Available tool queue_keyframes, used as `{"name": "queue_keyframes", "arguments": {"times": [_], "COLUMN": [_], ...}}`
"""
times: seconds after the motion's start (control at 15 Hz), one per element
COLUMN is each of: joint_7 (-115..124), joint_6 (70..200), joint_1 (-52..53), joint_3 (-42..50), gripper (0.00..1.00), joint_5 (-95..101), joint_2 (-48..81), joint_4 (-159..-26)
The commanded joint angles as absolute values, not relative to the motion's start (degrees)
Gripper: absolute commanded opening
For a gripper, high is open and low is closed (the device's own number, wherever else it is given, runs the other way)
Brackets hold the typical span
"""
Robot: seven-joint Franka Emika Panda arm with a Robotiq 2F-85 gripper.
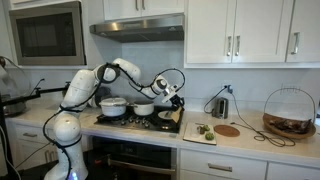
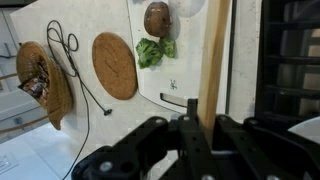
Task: Remove the wooden spatula from the chopping board, place the spatula in the open grey pot on the right side of the stove, stir the contents of the pot with the spatula, remove the spatula from the pot and put it on the chopping board
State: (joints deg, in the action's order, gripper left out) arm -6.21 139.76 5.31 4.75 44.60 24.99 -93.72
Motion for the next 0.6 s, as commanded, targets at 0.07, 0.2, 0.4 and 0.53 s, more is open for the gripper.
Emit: {"name": "queue_keyframes", "arguments": {"times": [0.07, 0.2, 0.4, 0.53], "joint_7": [-1.68, -1.41, -1.03, -1.53], "joint_6": [137.88, 137.49, 137.33, 137.61], "joint_1": [5.60, 5.15, 4.70, 4.36], "joint_3": [5.47, 5.40, 5.38, 5.24], "gripper": [0.02, 0.02, 0.02, 0.02], "joint_5": [49.15, 49.41, 49.94, 49.71], "joint_2": [22.51, 23.34, 24.37, 25.09], "joint_4": [-97.36, -97.43, -97.52, -97.31]}}
